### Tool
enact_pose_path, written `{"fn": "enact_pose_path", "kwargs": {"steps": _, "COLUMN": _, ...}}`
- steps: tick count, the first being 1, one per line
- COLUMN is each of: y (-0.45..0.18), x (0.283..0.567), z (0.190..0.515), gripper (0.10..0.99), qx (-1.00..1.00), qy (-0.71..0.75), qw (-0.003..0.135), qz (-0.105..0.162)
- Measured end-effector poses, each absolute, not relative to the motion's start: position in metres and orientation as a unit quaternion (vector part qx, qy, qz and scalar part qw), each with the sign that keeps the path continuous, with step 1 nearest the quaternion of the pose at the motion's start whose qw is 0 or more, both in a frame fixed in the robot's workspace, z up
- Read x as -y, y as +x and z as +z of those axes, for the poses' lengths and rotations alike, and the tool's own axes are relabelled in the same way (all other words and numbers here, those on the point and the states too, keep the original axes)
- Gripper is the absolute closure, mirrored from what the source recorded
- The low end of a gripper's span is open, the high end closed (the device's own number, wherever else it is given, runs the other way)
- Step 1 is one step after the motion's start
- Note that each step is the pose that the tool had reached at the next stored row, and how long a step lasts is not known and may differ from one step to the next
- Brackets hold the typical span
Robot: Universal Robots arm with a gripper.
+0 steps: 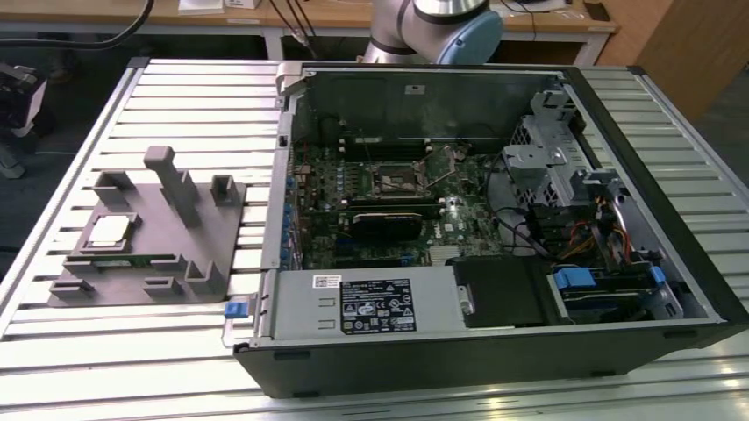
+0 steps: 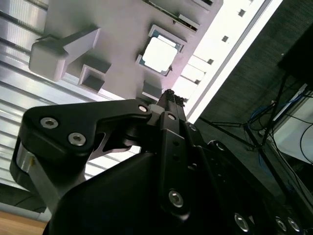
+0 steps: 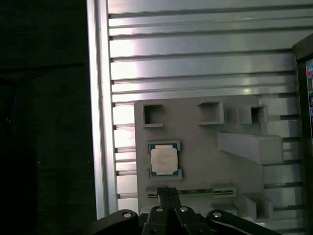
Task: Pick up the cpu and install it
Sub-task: 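Pick up the cpu and move it towards the insertion slot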
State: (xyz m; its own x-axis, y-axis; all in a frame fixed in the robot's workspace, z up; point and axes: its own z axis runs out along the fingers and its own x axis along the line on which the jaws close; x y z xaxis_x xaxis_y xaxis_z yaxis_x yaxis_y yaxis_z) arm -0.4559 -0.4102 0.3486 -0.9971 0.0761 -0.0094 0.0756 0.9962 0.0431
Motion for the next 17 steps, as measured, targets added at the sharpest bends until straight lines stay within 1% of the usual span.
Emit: {"fn": "enact_pose_path", "kwargs": {"steps": 17, "y": -0.456, "x": 0.416, "z": 0.324, "gripper": 0.98, "qx": -0.999, "qy": 0.025, "qw": 0.003, "qz": 0.025}}
